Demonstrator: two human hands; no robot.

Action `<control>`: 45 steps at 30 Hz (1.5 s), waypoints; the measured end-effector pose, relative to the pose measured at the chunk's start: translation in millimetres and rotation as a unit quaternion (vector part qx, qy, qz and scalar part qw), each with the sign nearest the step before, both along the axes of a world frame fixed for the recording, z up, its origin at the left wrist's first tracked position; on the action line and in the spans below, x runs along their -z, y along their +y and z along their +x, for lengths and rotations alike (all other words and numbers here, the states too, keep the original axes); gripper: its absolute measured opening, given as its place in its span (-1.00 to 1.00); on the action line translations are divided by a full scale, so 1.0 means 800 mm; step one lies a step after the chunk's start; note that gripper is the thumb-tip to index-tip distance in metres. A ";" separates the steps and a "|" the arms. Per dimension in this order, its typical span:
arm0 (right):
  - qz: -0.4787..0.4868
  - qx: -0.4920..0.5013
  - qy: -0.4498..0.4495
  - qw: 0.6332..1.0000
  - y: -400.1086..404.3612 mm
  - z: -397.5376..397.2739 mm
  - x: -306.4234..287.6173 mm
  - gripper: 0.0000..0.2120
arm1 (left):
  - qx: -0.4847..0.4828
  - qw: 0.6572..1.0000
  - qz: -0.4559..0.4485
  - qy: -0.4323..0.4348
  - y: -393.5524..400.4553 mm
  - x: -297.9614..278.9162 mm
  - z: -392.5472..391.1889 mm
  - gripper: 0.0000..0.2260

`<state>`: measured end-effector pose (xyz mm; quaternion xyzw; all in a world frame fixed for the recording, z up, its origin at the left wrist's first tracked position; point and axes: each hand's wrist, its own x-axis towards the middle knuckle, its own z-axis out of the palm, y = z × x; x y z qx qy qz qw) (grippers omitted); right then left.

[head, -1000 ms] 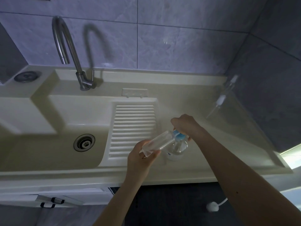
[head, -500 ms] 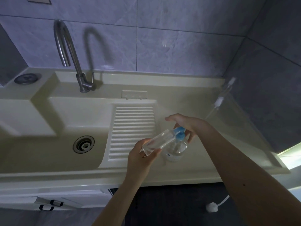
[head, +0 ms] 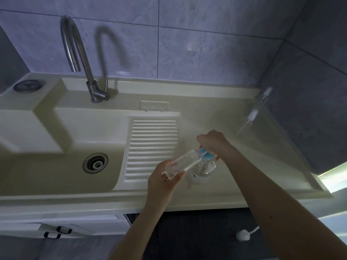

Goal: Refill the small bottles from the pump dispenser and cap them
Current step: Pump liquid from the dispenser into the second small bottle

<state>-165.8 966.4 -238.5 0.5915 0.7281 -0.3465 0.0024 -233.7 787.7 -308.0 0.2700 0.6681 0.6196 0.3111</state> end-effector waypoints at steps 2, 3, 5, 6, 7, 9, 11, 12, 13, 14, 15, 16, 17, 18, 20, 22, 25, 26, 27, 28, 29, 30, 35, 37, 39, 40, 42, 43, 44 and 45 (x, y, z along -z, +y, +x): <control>-0.007 -0.006 -0.005 1.000 0.002 -0.001 0.001 -0.69 | 0.004 1.000 -0.001 0.004 0.000 0.000 0.000 -0.73; -0.017 -0.009 -0.008 1.000 0.003 -0.002 0.000 -0.68 | 0.004 1.000 0.001 0.004 0.000 -0.001 0.000 -0.73; -0.069 -0.013 -0.014 0.997 0.007 -0.003 -0.004 -0.61 | 0.002 1.000 0.008 0.004 0.001 -0.003 -0.002 -0.72; -0.106 -0.014 -0.016 0.994 0.009 -0.003 -0.008 -0.55 | 0.002 1.000 0.009 0.009 0.001 -0.004 -0.003 -0.72; -0.141 -0.015 -0.017 0.990 0.011 -0.003 -0.012 -0.51 | 0.003 1.000 0.009 0.015 0.002 -0.005 -0.004 -0.72; -0.187 -0.011 -0.015 0.982 0.015 0.000 -0.017 -0.43 | 0.005 1.000 0.009 0.021 0.002 -0.007 -0.003 -0.72; -0.206 -0.008 -0.019 0.978 0.016 0.002 -0.020 -0.37 | 0.006 1.000 0.009 0.026 0.002 -0.009 -0.003 -0.72; -0.208 -0.011 -0.028 0.978 0.016 0.002 -0.019 -0.34 | 0.007 0.999 0.008 0.030 0.002 -0.009 -0.003 -0.72; -0.208 -0.014 -0.039 0.977 0.015 0.003 -0.018 -0.32 | 0.008 0.999 0.007 0.035 0.002 -0.009 -0.003 -0.72; -0.206 -0.016 -0.050 0.977 0.014 0.003 -0.016 -0.33 | 0.007 0.999 0.008 0.037 0.002 -0.009 -0.003 -0.71; -0.198 -0.018 -0.057 0.978 0.012 0.004 -0.015 -0.36 | 0.005 0.999 0.008 0.035 0.002 -0.009 -0.003 -0.71; -0.184 -0.022 -0.057 0.981 0.011 0.004 -0.013 -0.42 | 0.003 0.999 0.009 0.034 0.003 -0.008 -0.003 -0.71; -0.162 -0.024 -0.052 0.985 0.011 0.005 -0.010 -0.48 | 0.002 0.999 0.007 0.033 0.003 -0.007 -0.003 -0.70; -0.135 -0.023 -0.044 0.990 0.009 0.006 -0.008 -0.53 | 0.002 0.999 0.006 0.033 0.004 -0.007 -0.002 -0.70; -0.079 -0.018 -0.033 0.996 0.006 0.004 -0.003 -0.63 | -0.004 1.000 0.003 0.027 0.002 -0.005 -0.001 -0.72; -0.045 -0.015 -0.026 0.999 0.003 0.004 -0.001 -0.68 | -0.005 1.000 -0.006 0.016 0.001 -0.002 0.000 -0.74; -0.039 -0.011 -0.028 0.999 0.000 0.002 0.000 -0.69 | -0.007 1.000 -0.008 0.010 -0.002 0.001 0.002 -0.75; -0.038 -0.011 -0.031 0.999 0.000 0.002 0.000 -0.69 | -0.007 1.000 -0.010 0.011 -0.002 0.002 0.002 -0.74; -0.039 -0.011 -0.034 0.999 0.000 0.002 0.000 -0.68 | -0.006 1.000 -0.010 0.012 -0.002 0.002 0.002 -0.73; -0.041 -0.010 -0.035 0.998 0.000 0.002 0.000 -0.67 | -0.005 1.000 -0.009 0.011 -0.002 0.002 0.001 -0.71; -0.047 -0.010 -0.036 0.998 0.000 0.002 -0.001 -0.64 | -0.005 1.000 -0.007 0.010 -0.002 0.000 0.001 -0.70; -0.062 -0.013 -0.037 0.997 0.000 0.002 -0.003 -0.59 | -0.003 1.000 -0.005 0.011 -0.002 0.000 0.000 -0.70; -0.197 -0.021 -0.050 0.979 0.003 0.002 -0.024 -0.24 | 0.006 1.000 0.015 0.025 0.000 -0.008 -0.003 -0.69; -0.211 -0.021 -0.052 0.976 0.004 0.003 -0.025 -0.26 | 0.007 1.000 0.015 0.024 0.001 -0.008 -0.004 -0.68; -0.211 -0.023 -0.060 0.975 0.005 0.002 -0.022 -0.20 | 0.007 1.000 0.013 0.019 0.000 -0.008 -0.004 -0.69; -0.209 -0.026 -0.063 0.976 0.005 0.001 -0.021 -0.18 | 0.006 1.000 0.013 0.018 0.000 -0.008 -0.004 -0.69; -0.199 -0.026 -0.060 0.978 0.003 0.001 -0.019 -0.19 | 0.007 1.000 0.012 0.017 0.000 -0.009 -0.004 -0.70; -0.191 -0.023 -0.055 0.980 0.003 0.002 -0.017 -0.21 | 0.008 1.000 0.011 0.018 0.000 -0.009 -0.004 -0.70; -0.178 -0.022 -0.050 0.983 0.002 0.002 -0.015 -0.24 | 0.006 1.000 0.010 0.018 0.000 -0.009 -0.004 -0.70; -0.159 -0.022 -0.047 0.986 0.002 0.002 -0.011 -0.27 | 0.003 1.000 0.009 0.018 0.000 -0.009 -0.004 -0.71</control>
